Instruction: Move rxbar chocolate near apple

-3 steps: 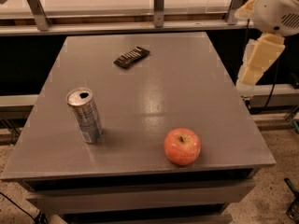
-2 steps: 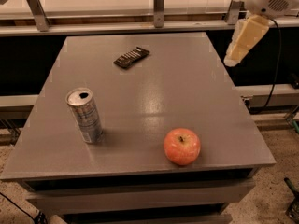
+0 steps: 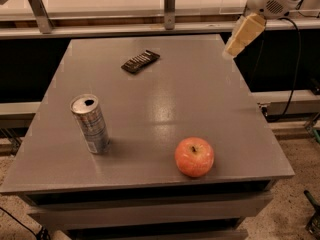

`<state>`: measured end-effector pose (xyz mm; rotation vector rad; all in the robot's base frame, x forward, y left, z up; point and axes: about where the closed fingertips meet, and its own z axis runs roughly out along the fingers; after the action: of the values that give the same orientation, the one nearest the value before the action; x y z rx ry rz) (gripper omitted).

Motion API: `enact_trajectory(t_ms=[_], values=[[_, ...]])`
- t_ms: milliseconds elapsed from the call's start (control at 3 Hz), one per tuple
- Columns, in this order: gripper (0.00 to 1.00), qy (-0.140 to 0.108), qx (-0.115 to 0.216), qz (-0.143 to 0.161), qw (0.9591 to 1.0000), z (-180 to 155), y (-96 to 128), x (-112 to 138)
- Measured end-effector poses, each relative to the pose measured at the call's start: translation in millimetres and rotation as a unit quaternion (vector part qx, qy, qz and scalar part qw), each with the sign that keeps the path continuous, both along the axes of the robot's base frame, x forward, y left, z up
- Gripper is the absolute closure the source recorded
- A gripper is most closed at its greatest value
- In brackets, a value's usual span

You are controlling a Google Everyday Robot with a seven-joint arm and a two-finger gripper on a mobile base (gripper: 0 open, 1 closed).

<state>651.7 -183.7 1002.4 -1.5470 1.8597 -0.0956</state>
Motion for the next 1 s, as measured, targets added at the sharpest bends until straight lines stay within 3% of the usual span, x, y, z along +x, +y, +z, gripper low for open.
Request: enact_trajectory(t_ms=[333,667,1000], values=[[0.0,0.014,0.002,0.015,0.9998,-7.7,5.7,0.6],[0.0,0.047,0.028,0.058,0.9968,-39.5,31.9,4.4],[0.0,0.082,0.089,0.094,0.9882,-76.7,65.4,6.7]])
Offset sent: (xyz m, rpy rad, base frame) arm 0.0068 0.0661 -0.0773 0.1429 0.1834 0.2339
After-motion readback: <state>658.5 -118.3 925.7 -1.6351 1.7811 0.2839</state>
